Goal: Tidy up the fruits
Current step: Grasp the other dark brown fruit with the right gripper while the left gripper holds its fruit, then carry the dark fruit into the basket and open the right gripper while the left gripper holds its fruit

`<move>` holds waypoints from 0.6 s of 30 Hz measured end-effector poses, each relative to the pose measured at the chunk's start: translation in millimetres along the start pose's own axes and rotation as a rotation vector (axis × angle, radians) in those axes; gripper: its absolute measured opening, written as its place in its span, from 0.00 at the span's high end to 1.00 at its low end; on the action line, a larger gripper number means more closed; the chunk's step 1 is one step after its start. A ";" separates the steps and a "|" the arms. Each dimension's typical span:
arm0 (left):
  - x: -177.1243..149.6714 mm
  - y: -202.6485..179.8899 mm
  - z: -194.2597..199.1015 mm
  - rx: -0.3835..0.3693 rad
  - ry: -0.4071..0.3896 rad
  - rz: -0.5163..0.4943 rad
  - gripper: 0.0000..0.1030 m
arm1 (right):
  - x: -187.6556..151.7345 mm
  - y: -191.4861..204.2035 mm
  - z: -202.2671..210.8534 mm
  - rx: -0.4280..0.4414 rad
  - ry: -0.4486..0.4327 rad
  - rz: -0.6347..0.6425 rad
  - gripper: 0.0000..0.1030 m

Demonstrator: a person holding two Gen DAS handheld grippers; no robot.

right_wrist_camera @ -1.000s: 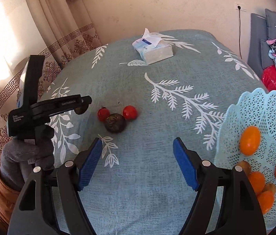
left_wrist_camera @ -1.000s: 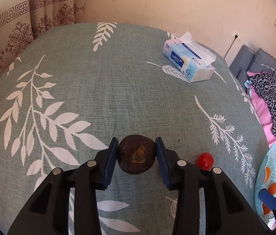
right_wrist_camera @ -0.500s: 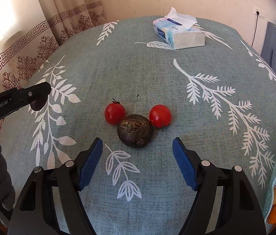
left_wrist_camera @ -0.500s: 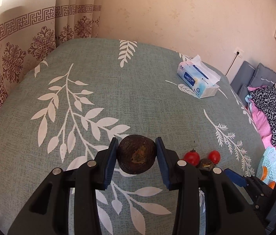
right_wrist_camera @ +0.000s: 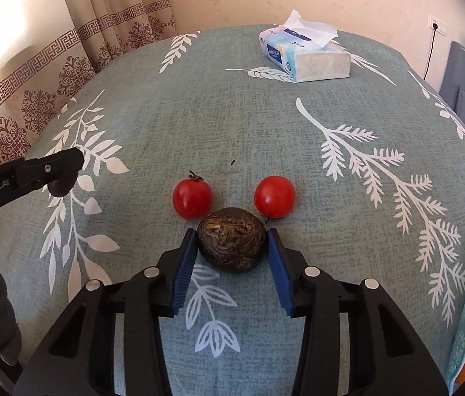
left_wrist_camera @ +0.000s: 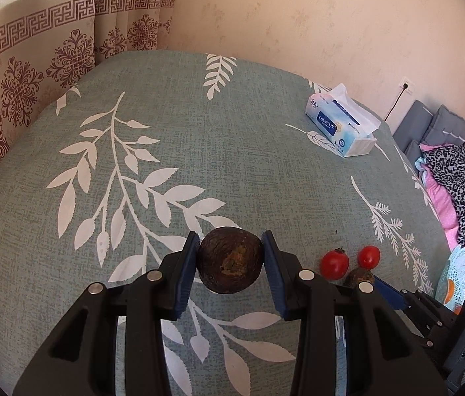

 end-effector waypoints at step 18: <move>-19.0 -30.3 7.0 -0.021 0.003 -0.065 0.62 | -35.8 -22.5 88.9 0.041 -0.093 -0.063 0.57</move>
Point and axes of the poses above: each gripper's, at about its wrist camera, not at the fingertips, and z roughly against the way its jaws point, y to its left, x to its top, the point moved 5 cm from there along -z, roughly the way its jaws point, and after that the axes turned 4 degrees about x, right-handed, at the moved point
